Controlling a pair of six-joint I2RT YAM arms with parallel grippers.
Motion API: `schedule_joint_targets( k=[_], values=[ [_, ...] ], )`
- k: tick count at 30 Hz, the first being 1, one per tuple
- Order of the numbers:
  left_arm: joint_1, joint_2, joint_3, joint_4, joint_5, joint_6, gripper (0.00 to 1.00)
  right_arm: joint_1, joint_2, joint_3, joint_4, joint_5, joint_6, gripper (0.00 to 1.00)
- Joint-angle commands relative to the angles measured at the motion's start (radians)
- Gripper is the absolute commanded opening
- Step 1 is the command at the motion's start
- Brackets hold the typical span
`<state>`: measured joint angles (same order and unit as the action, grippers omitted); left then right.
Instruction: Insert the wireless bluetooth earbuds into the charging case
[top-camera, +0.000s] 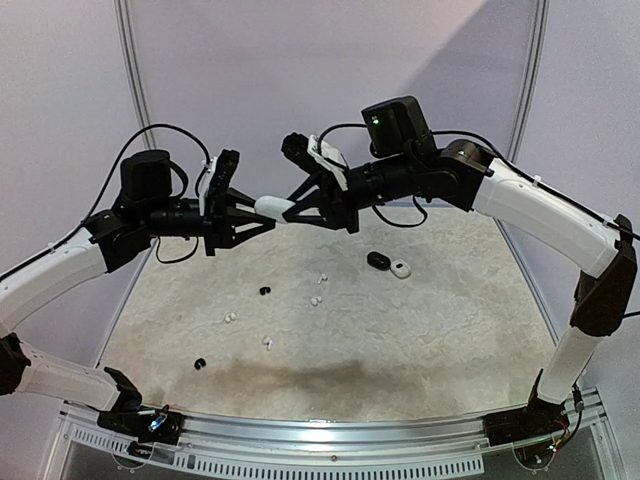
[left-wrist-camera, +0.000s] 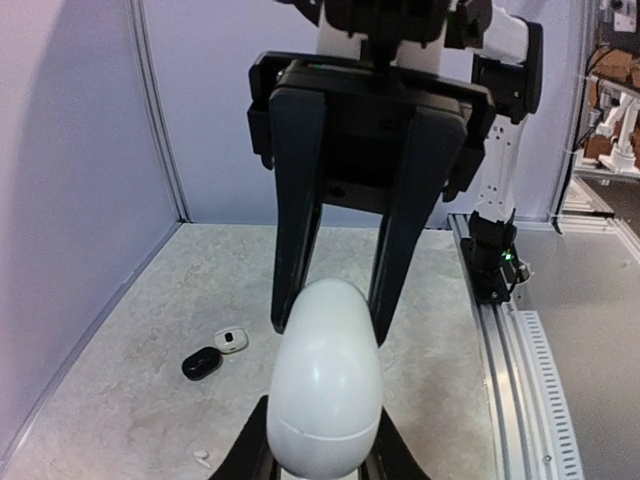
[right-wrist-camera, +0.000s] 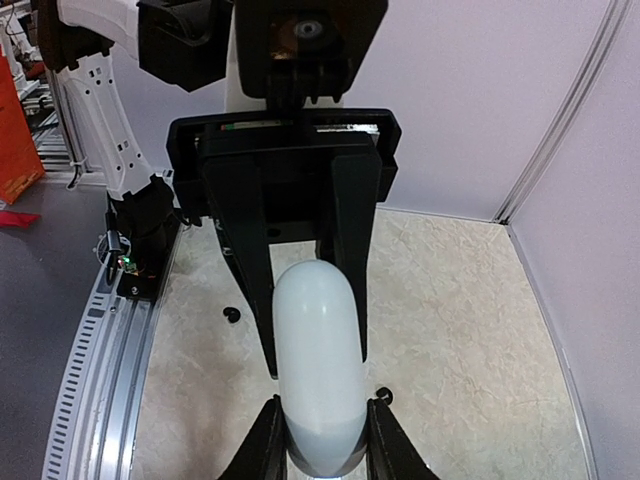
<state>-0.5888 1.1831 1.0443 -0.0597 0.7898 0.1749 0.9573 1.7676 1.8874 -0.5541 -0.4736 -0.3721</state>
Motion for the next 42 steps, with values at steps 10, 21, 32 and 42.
schedule_joint_targets(
  k=[10,21,32,42],
  values=[
    [0.004,-0.004,-0.003,0.043,0.033,-0.019,0.25,-0.005,-0.014,-0.013,-0.007,0.025,-0.004,0.0],
    [0.006,-0.002,0.001,0.043,0.042,-0.021,0.36,-0.004,-0.011,-0.012,0.006,0.026,-0.001,0.0],
    [0.009,-0.004,0.007,0.043,0.046,-0.021,0.35,-0.004,-0.006,-0.011,0.015,0.029,0.006,0.0],
    [0.009,-0.002,0.012,0.079,0.052,-0.039,0.0,-0.003,-0.004,-0.008,0.01,0.026,0.001,0.0]
  ],
)
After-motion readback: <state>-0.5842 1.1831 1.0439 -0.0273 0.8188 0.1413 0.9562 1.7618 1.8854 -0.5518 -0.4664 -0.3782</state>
